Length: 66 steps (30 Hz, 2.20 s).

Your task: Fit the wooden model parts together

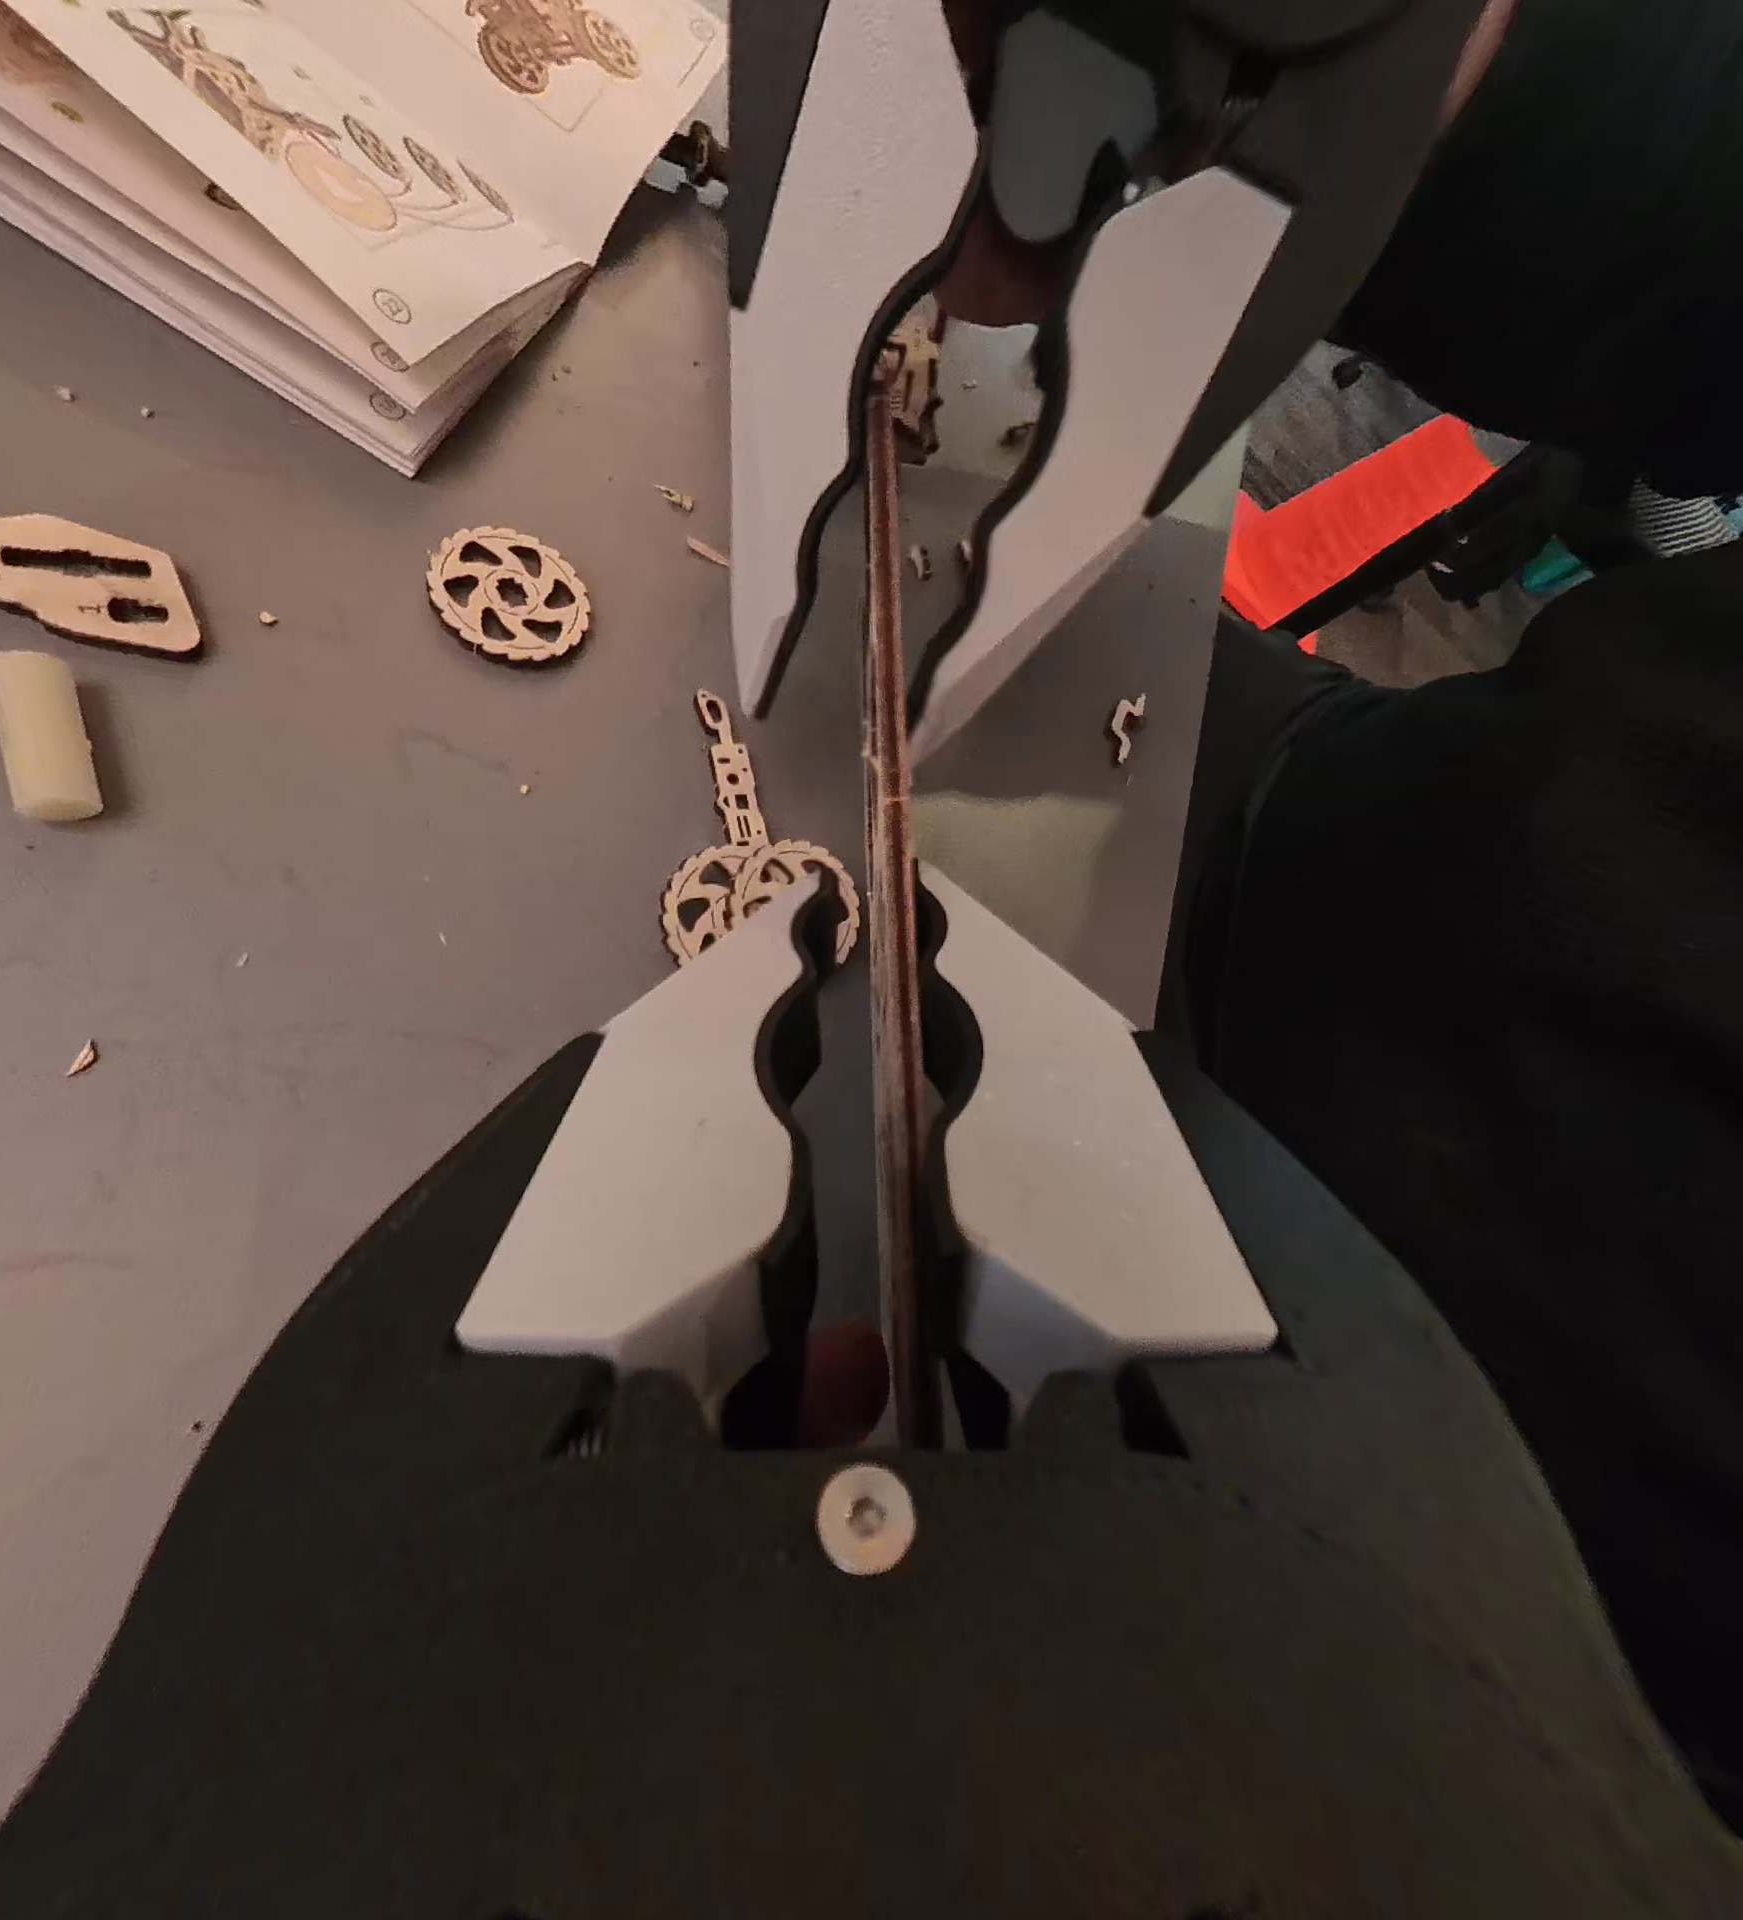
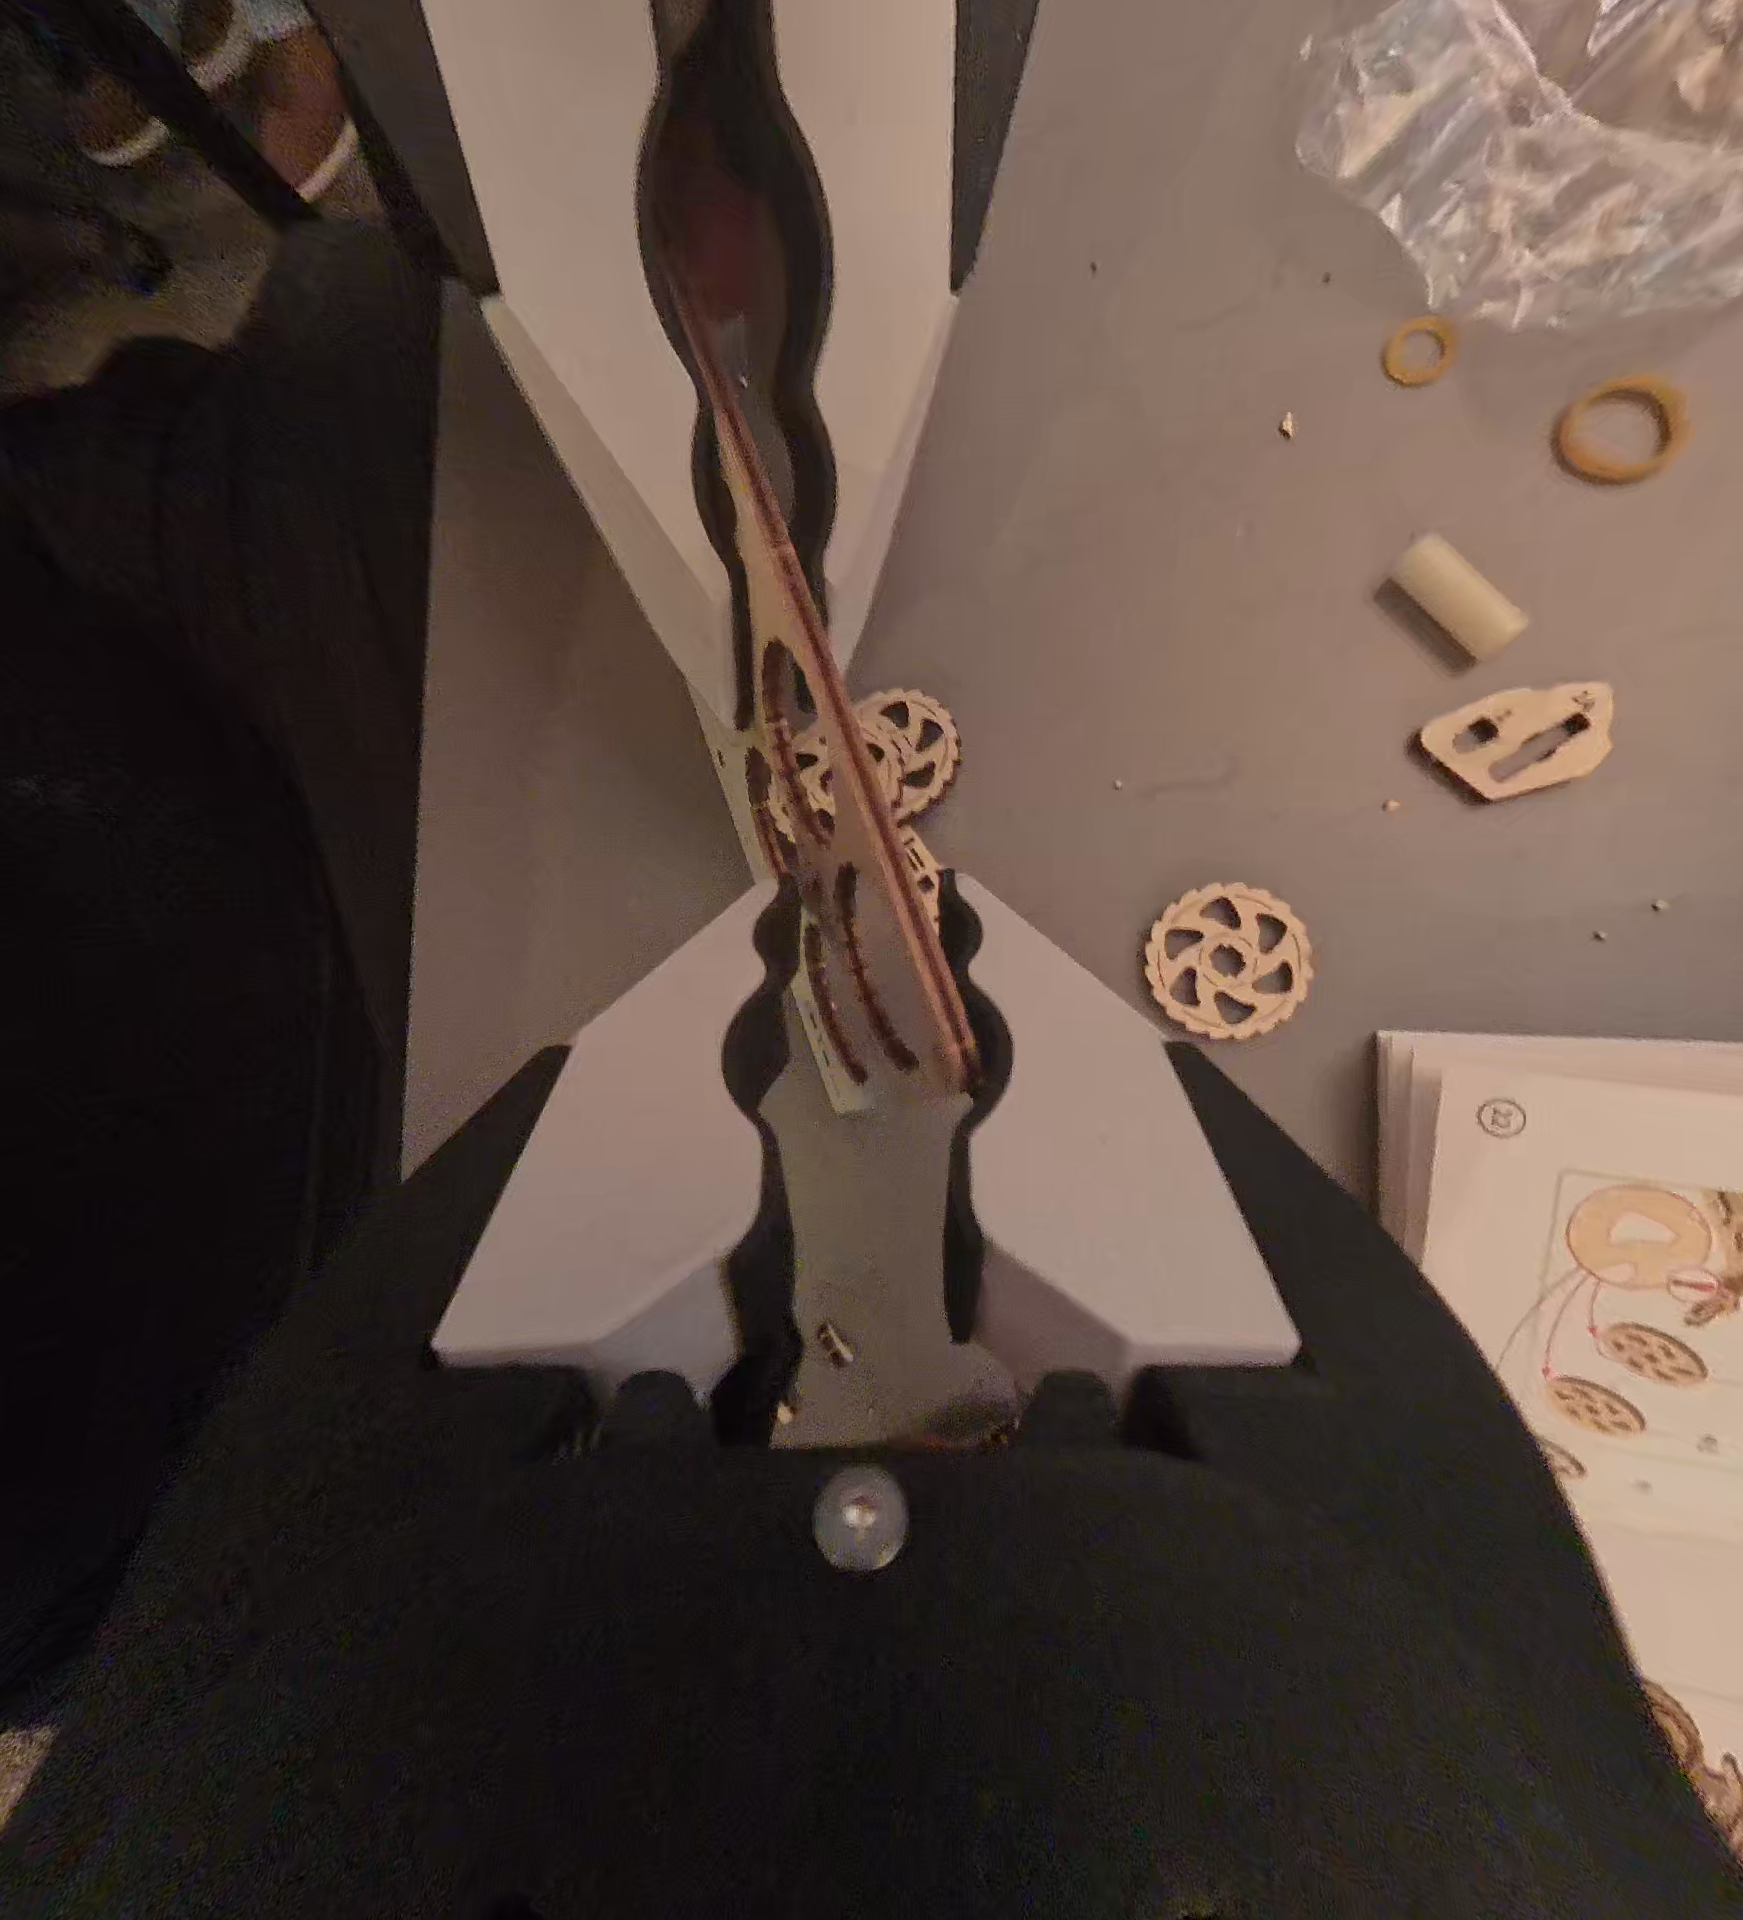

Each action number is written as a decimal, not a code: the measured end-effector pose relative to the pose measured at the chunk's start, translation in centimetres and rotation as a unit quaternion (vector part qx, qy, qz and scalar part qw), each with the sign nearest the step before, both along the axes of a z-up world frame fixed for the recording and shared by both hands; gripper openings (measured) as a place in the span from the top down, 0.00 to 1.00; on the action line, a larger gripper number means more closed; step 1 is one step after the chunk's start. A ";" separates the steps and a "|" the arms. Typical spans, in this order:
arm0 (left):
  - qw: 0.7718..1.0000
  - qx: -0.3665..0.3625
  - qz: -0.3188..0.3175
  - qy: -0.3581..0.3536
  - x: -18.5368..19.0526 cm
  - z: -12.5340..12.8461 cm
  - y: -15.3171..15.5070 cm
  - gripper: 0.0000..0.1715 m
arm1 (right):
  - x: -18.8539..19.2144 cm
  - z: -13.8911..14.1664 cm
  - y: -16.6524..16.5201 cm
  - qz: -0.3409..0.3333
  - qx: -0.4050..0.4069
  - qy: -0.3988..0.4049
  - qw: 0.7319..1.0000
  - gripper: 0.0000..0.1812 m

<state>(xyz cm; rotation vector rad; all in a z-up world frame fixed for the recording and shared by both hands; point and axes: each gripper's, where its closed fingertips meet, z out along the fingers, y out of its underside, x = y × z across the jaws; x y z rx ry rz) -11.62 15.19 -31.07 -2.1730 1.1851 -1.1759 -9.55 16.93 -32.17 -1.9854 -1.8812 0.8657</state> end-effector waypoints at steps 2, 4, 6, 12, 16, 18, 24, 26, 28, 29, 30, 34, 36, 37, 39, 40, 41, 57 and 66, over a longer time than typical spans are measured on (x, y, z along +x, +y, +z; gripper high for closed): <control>1.000 -0.006 0.000 -0.006 0.1 0.1 -0.1 0.95 | 0.4 -0.3 -0.2 0.002 -0.001 -0.009 1.000 0.87; 1.000 -0.016 0.003 -0.014 0.1 0.2 -0.2 0.91 | 0.5 -0.2 -0.6 0.007 -0.002 -0.007 1.000 0.90; 0.999 -0.028 0.007 -0.021 -0.2 0.4 -0.4 0.80 | 0.4 0.1 -1.2 0.011 -0.019 0.006 1.000 0.97; 1.000 -0.011 0.018 0.004 -2.1 -1.0 -1.0 0.92 | 0.9 0.2 -1.3 -0.010 -0.078 0.032 0.996 0.99; 1.000 -0.012 0.000 0.021 -1.8 -1.3 -1.3 0.99 | -0.6 1.9 0.0 -0.035 -0.026 0.066 0.997 0.70; 1.000 -0.020 -0.001 0.024 -1.7 -1.4 -1.4 0.99 | -1.6 2.9 0.0 -0.020 0.030 0.078 0.996 0.79; 0.999 -0.014 -0.010 0.036 -1.2 -1.4 -1.9 0.99 | -3.9 2.3 -1.3 -0.002 -0.047 0.071 0.996 0.92; 0.999 -0.020 -0.004 0.036 -1.5 -1.4 -1.7 0.99 | -4.0 2.4 -1.5 -0.001 -0.061 0.076 0.995 0.95; 0.999 -0.023 -0.004 0.032 -1.4 -1.3 -1.7 0.99 | -3.9 2.4 -1.6 -0.003 -0.064 0.067 0.996 0.96; 0.999 -0.020 -0.006 0.034 -1.4 -1.3 -1.6 0.99 | -3.8 2.4 -1.7 -0.005 -0.069 0.063 0.996 0.96; 0.999 -0.016 -0.004 0.038 -1.3 -1.3 -1.6 0.99 | -3.7 2.5 -1.6 -0.010 -0.076 0.060 0.995 0.97; 0.999 -0.025 0.002 0.040 -1.3 -1.3 -1.4 0.99 | -3.7 2.4 -1.5 -0.027 -0.086 0.054 0.994 0.97; 0.999 -0.020 0.004 0.044 -1.3 -1.4 -1.4 0.99 | -3.7 2.3 -1.4 -0.030 -0.090 0.051 0.994 0.97; 0.999 -0.028 0.008 0.042 -1.3 -1.4 -1.3 0.99 | -3.7 2.3 -1.3 -0.032 -0.083 0.049 0.995 0.97; 0.999 -0.038 0.013 0.037 -1.4 -1.4 -1.3 0.99 | -3.8 2.2 -1.1 -0.042 -0.068 0.045 0.996 0.96; 0.998 -0.043 0.011 0.041 -1.4 -1.4 -1.3 0.99 | -3.8 2.2 -1.1 -0.046 -0.059 0.044 0.996 0.96; 0.998 -0.044 0.008 0.044 -1.4 -1.4 -1.3 0.98 | -3.7 2.2 -1.1 -0.052 -0.054 0.045 0.996 0.96; 0.994 -0.107 0.011 0.005 0.5 -1.5 -1.6 0.97 | -2.2 1.8 -0.5 -0.065 -0.072 0.051 0.994 0.95; 0.996 -0.090 0.012 0.006 0.5 -1.4 -1.3 0.98 | -1.2 0.4 -1.3 -0.023 0.007 0.005 1.000 0.78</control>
